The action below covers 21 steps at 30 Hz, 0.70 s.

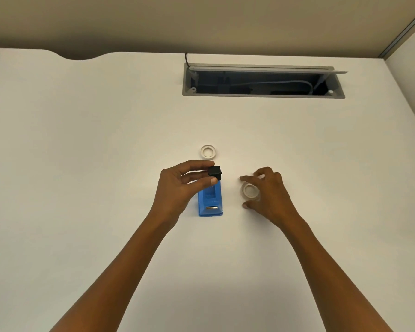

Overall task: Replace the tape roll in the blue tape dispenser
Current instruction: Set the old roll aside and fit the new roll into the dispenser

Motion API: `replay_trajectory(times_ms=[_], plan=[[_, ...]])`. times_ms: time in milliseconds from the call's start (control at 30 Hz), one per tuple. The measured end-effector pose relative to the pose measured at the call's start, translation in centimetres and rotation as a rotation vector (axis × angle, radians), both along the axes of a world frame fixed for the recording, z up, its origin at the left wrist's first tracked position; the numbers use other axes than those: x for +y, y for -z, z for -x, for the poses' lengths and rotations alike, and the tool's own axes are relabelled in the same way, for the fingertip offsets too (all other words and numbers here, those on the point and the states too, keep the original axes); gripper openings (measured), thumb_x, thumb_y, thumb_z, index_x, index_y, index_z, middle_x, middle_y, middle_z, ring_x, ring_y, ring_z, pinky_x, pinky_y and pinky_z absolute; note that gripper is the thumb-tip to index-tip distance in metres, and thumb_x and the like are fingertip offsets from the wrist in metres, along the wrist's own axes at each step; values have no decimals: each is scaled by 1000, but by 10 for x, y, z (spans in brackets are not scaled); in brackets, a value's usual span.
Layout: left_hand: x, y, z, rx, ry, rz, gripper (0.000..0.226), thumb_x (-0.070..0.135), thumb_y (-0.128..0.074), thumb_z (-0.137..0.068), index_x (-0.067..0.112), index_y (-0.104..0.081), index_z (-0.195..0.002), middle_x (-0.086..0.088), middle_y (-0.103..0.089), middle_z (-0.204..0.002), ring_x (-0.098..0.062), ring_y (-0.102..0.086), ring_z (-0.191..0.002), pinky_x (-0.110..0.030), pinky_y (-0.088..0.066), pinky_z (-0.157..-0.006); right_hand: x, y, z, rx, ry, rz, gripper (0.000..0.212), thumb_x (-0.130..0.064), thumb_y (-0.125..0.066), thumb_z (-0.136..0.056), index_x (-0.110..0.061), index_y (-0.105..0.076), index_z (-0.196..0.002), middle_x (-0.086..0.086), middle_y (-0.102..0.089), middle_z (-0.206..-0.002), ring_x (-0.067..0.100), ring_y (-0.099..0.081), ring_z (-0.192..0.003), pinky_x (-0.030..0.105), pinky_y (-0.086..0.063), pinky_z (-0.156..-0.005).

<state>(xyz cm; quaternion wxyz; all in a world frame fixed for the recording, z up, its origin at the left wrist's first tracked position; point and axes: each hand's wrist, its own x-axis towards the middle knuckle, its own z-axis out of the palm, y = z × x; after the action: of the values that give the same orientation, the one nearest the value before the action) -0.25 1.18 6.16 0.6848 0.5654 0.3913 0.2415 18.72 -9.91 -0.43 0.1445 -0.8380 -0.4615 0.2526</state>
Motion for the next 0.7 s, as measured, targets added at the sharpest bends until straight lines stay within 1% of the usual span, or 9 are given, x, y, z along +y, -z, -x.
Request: replay_trajectory(times_ms=[67, 133, 233, 333, 433, 500, 600, 633, 700], plan=[[-1, 1, 1, 2, 0, 4, 31, 10, -78, -70, 25, -72, -96, 5, -76, -93, -13, -69, -95, -14, -52, -79, -1, 2, 2, 52, 37, -43, 57, -17, -83, -66, -30, -62, -118, -4, -41, -109, 19, -41, -107, 24, -37, -79], [-3, 2, 2, 4, -2, 12, 31, 9, -78, -70, 25, -72, -96, 4, -76, -94, -14, -70, -95, -19, -53, -85, -2, 1, 2, 113, 87, -75, 50, -13, -82, -68, -27, -65, -113, -3, -43, -102, 20, -46, -103, 24, -37, -78], [-6, 2, 3, -1, -16, 29, 31, 8, -78, -71, 25, -72, -96, 2, -76, -95, -15, -70, -94, -21, -52, -88, -4, -10, 1, 254, 185, -168, 48, -16, -83, -68, -23, -66, -112, 1, -55, -107, 19, -55, -95, 21, -42, -77], [-9, 1, 1, -1, -23, 40, 32, 6, -77, -71, 24, -72, -97, 1, -76, -96, -15, -70, -93, -19, -53, -85, -4, -29, 5, 471, 326, -262, 50, -17, -86, -65, -25, -66, -111, -6, -62, -111, 14, -61, -89, 16, -46, -71], [-11, 0, 0, 3, -17, 52, 33, 7, -77, -70, 25, -72, -98, 0, -75, -98, -14, -69, -94, -16, -53, -79, -5, -50, 12, 715, 338, -330, 50, -13, -85, -64, -28, -67, -108, -8, -66, -113, 17, -64, -89, 21, -50, -72], [-12, -2, -1, -4, 1, 63, 34, 7, -77, -70, 24, -72, -99, 0, -75, -99, -14, -69, -94, -14, -52, -77, -3, -62, 16, 843, 308, -385, 45, -12, -83, -67, -25, -68, -108, -2, -68, -106, 19, -67, -81, 26, -56, -68], [-13, -5, -2, -11, 22, 49, 34, 7, -77, -70, 25, -72, -99, 4, -75, -97, -13, -70, -92, -11, -50, -74, 1, -73, 21, 973, 314, -438, 41, -30, -75, -74, -26, -66, -114, 8, -70, -87, 27, -72, -74, 33, -60, -66], [-13, -6, -2, -14, 23, 42, 34, 7, -77, -71, 25, -72, -98, 5, -75, -96, -13, -70, -92, -11, -50, -75, 2, -75, 21, 982, 313, -442, 41, -37, -71, -74, -26, -66, -113, 8, -71, -84, 30, -72, -74, 35, -60, -68], [-12, -7, -3, -20, 27, 30, 33, 7, -77, -71, 26, -72, -97, 5, -75, -96, -14, -70, -92, -13, -51, -78, 4, -75, 22, 1014, 317, -459, 40, -41, -69, -75, -24, -68, -111, 7, -73, -86, 33, -72, -75, 36, -60, -73]])
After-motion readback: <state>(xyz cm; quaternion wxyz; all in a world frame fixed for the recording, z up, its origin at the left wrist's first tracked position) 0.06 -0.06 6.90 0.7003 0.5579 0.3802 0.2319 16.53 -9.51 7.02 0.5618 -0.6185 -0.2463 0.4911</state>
